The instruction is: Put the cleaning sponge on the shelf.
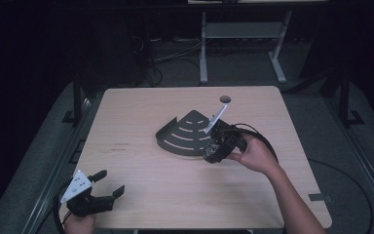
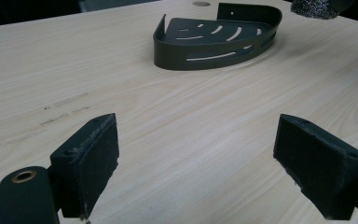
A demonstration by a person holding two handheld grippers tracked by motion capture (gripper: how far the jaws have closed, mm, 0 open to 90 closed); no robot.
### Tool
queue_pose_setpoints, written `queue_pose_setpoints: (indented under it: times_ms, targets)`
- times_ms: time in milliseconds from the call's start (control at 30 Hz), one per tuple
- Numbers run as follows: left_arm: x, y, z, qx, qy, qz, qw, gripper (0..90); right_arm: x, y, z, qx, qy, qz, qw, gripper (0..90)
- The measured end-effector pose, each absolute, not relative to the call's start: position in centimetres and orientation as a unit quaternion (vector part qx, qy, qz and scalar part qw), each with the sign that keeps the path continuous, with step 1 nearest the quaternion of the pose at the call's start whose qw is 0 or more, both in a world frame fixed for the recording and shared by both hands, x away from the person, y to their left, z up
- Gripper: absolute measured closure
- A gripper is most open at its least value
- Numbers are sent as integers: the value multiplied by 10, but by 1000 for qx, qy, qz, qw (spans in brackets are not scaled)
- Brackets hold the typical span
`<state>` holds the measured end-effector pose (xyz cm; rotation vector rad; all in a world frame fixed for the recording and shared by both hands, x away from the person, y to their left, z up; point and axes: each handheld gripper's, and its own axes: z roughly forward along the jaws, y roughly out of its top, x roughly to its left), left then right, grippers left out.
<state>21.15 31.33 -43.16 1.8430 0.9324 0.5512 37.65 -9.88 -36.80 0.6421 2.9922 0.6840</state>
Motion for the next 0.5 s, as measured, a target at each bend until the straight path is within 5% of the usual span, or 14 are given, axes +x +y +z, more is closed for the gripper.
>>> queue_pose_setpoints:
  times_ms: [500]
  targets:
    - [211, 314, -431, 755, 381, 227, 483, 133, 396, -89, -360, 206, 955, 213, 2, 345]
